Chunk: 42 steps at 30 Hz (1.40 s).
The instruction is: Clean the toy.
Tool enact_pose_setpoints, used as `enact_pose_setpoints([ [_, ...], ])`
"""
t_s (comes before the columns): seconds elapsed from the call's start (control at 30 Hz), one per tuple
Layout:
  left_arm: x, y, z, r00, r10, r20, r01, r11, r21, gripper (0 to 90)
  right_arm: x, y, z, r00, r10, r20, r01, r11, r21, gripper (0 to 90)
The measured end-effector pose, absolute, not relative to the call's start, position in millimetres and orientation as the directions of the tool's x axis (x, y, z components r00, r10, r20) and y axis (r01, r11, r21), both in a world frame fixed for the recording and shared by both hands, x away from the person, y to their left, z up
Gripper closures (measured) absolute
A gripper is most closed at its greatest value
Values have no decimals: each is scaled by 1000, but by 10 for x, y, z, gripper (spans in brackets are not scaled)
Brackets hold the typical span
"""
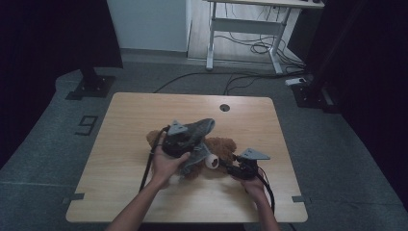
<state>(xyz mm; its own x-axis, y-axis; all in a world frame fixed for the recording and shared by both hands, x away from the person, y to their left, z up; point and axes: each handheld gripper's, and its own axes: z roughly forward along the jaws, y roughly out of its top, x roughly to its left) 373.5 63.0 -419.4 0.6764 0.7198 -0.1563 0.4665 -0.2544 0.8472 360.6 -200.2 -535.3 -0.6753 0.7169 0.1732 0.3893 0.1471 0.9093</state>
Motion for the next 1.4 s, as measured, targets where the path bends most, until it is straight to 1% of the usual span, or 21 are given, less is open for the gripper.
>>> enact_pose_setpoints([
  [0.03, 3735, 630, -4194, 676, 720, -156, 466, -254, 847, 730, 3603, -2000, -5352, -675, 717, 174, 390, 146, 909, 508],
  [0.07, 3800, 423, -4231, 689, 707, -163, 478, -273, 835, 730, 3603, -2001, -5352, -676, 717, 173, 388, 147, 910, 508],
  [0.1, 3800, 423, -4231, 689, 707, -163, 478, -273, 835, 730, 3603, -2001, -5352, -676, 717, 173, 388, 147, 910, 508],
  [0.17, 3880, 114, -4296, 708, 690, -147, 484, -323, 813, 730, 3601, -1999, -5353, -675, 718, 172, 388, 147, 910, 508],
  [0.23, 3920, -9, -4335, 710, 691, -136, 488, -344, 802, 728, 3601, -2000, -5353, -675, 718, 172, 388, 146, 910, 508],
  [0.33, 3962, -104, -4414, 706, 697, -126, 498, -362, 788, 728, 3598, -1999, -5353, -674, 719, 169, 388, 150, 909, 508],
  [0.43, 3971, -88, -4445, 702, 701, -122, 497, -360, 790, 728, 3601, -2000, -5355, -673, 721, 166, 387, 151, 910, 508],
  [0.6, 3972, 103, -4448, 664, 737, -123, 512, -330, 793, 731, 3594, -1992, -5353, -671, 725, 157, 383, 157, 910, 508],
  [0.7, 3965, 333, -4422, 637, 764, -105, 523, -328, 786, 730, 3595, -1995, -5353, -673, 724, 154, 380, 160, 911, 508],
  [0.77, 3965, 365, -4419, 633, 767, -106, 524, -324, 787, 731, 3598, -1997, -5354, -672, 724, 156, 382, 158, 911, 508],
  [0.83, 3945, 589, -4384, 614, 779, -127, 532, -290, 796, 731, 3597, -1996, -5354, -671, 725, 158, 383, 156, 911, 508],
  [1.07, 3848, 998, -4294, 577, 809, -110, 505, -248, 827, 731, 3594, -1993, -5357, -668, 726, 163, 385, 149, 911, 508],
  [1.1, 3848, 998, -4294, 577, 809, -110, 505, -248, 827, 731, 3594, -1993, -5357, -668, 726, 163, 385, 149, 911, 508],
  [1.13, 3847, 1164, -4283, 553, 827, -107, 509, -233, 829, 731, 3594, -1993, -5358, -667, 727, 164, 385, 148, 911, 508],
  [1.17, 3847, 1164, -4283, 553, 827, -107, 509, -233, 829, 731, 3594, -1993, -5358, -667, 727, 164, 385, 148, 911, 508],
  [1.2, 3865, 1354, -4311, 522, 844, -122, 525, -205, 826, 731, 3595, -1995, -5358, -668, 726, 164, 385, 149, 911, 508],
  [1.27, 3890, 1549, -4379, 486, 862, -147, 552, -172, 816, 731, 3597, -1997, -5358, -669, 725, 163, 384, 150, 911, 508],
  [1.3, 3890, 1549, -4379, 486, 862, -147, 552, -172, 816, 731, 3597, -1997, -5359, -669, 725, 163, 384, 150, 911, 508],
  [1.33, 3917, 1737, -4476, 456, 873, -174, 580, -143, 802, 730, 3598, -1997, -5359, -670, 724, 162, 383, 150, 911, 508],
  [1.37, 3917, 1737, -4476, 456, 873, -174, 580, -143, 802, 731, 3598, -1997, -5359, -670, 724, 162, 383, 150, 911, 508],
  [1.4, 3936, 1896, -4580, 418, 886, -201, 604, -106, 790, 731, 3598, -1996, -5359, -671, 724, 162, 382, 150, 912, 508],
])
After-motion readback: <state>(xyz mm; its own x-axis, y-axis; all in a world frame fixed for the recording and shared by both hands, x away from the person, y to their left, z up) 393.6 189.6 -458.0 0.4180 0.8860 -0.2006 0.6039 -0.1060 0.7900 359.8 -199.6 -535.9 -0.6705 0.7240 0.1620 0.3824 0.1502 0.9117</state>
